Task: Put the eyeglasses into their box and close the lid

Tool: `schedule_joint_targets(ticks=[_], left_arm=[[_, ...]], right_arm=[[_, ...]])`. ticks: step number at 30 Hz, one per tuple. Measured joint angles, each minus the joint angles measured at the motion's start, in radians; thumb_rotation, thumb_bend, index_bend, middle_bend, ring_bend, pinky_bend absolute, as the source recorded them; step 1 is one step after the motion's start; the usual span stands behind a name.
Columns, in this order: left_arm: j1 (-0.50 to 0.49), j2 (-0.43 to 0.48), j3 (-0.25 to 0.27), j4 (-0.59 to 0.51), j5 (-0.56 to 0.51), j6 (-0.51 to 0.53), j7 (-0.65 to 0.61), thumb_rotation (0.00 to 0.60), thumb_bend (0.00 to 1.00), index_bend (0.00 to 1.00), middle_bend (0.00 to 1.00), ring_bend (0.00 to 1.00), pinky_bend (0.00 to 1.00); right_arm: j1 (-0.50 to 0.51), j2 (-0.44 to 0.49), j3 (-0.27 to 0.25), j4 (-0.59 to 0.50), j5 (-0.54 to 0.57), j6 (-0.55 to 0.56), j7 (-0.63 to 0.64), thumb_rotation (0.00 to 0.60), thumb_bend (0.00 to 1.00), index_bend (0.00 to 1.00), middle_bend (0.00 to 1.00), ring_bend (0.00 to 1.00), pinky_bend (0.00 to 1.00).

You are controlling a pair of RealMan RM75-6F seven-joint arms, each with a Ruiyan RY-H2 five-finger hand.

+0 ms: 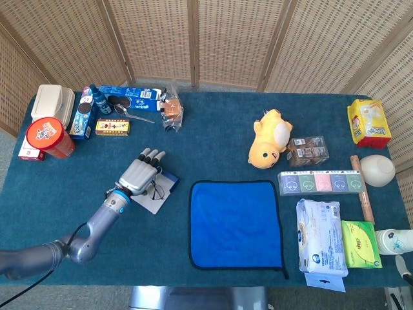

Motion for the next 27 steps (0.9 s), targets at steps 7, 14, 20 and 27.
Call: schedule_joint_targets(ticks=[7, 14, 20, 27], left_arm=[[0.014, 0.022, 0.005, -0.037, 0.019, 0.029, -0.015, 0.600, 0.30, 0.12, 0.00, 0.00, 0.00], [0.051, 0.063, 0.022, -0.110, 0.079, 0.098, -0.049, 0.600, 0.30, 0.10, 0.00, 0.00, 0.00], [0.098, 0.089, 0.036, -0.157, 0.147, 0.181, -0.099, 0.600, 0.30, 0.10, 0.00, 0.00, 0.00], [0.137, 0.082, 0.052, -0.154, 0.183, 0.218, -0.147, 0.600, 0.30, 0.09, 0.00, 0.00, 0.00]], right_arm=[[-0.002, 0.000, 0.001, 0.002, -0.001, 0.003, 0.005, 0.599, 0.28, 0.15, 0.16, 0.05, 0.11], [0.001, -0.002, 0.000, 0.005, -0.004, -0.001, 0.007, 0.600, 0.28, 0.15, 0.16, 0.05, 0.11], [0.005, -0.004, 0.000, 0.003, -0.006, -0.007, 0.003, 0.600, 0.28, 0.15, 0.16, 0.05, 0.11], [0.006, -0.008, 0.000, 0.004, -0.005, -0.012, -0.002, 0.600, 0.28, 0.15, 0.16, 0.05, 0.11]])
